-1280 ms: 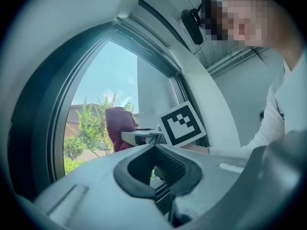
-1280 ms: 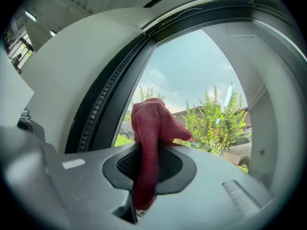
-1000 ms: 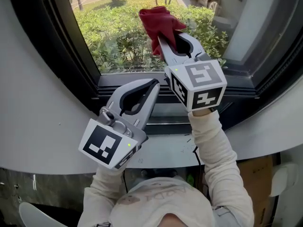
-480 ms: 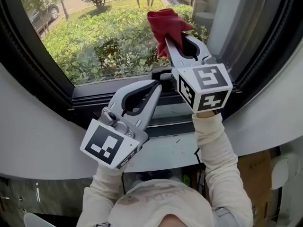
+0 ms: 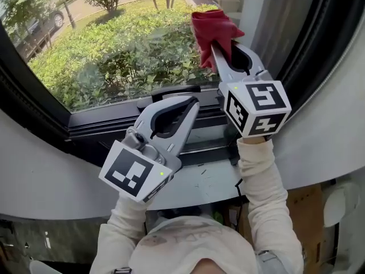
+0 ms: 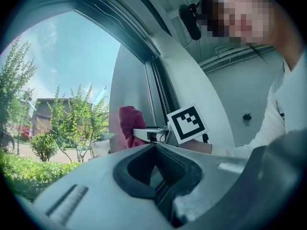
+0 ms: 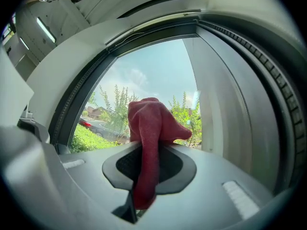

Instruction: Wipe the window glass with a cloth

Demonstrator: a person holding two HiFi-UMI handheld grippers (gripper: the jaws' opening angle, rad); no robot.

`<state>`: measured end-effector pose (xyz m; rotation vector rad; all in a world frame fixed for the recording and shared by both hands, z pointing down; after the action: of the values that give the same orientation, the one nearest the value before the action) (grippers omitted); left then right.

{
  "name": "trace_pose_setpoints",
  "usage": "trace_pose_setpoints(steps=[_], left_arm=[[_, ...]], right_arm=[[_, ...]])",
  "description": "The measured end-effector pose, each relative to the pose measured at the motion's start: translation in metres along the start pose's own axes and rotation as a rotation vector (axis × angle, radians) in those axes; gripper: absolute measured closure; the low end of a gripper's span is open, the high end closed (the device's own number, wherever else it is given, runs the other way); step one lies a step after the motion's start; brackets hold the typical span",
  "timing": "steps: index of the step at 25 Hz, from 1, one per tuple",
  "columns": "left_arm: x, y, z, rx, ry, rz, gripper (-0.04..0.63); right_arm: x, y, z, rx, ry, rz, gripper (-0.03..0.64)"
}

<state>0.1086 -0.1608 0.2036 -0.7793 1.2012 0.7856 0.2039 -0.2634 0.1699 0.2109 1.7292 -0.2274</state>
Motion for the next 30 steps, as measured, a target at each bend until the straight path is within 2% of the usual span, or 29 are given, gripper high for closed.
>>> trace_pose_setpoints(steps=[6, 11, 18, 25, 30], left_arm=[[0.007, -0.022, 0.014, -0.033, -0.016, 0.01, 0.595], [0.012, -0.027, 0.02, -0.054, -0.026, 0.017, 0.595], [0.003, -0.024, 0.022, -0.058, -0.017, -0.004, 0.595], [-0.001, -0.011, 0.017, -0.052, -0.022, -0.009, 0.595], [-0.005, -0.001, 0.011, -0.039, -0.022, -0.008, 0.595]], right_arm=[[-0.008, 0.015, 0.043, -0.062, -0.016, -0.011, 0.545], [-0.01, 0.023, 0.062, -0.121, -0.015, -0.018, 0.546], [-0.034, 0.024, 0.064, -0.178, -0.012, -0.036, 0.548], [-0.066, 0.022, 0.055, -0.183, -0.047, -0.092, 0.548], [-0.068, 0.018, 0.047, -0.184, -0.069, -0.11, 0.548]])
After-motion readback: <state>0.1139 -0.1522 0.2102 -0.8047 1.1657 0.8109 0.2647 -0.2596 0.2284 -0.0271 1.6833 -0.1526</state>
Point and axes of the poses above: the fingertips, and each gripper's own axes: y backward along the fingers, z to its right, x out of its top, the point moved 2 cm from there along y, backward along the fingers, and after that the axes turned 12 degrees about -z, right-handed, at the moved point
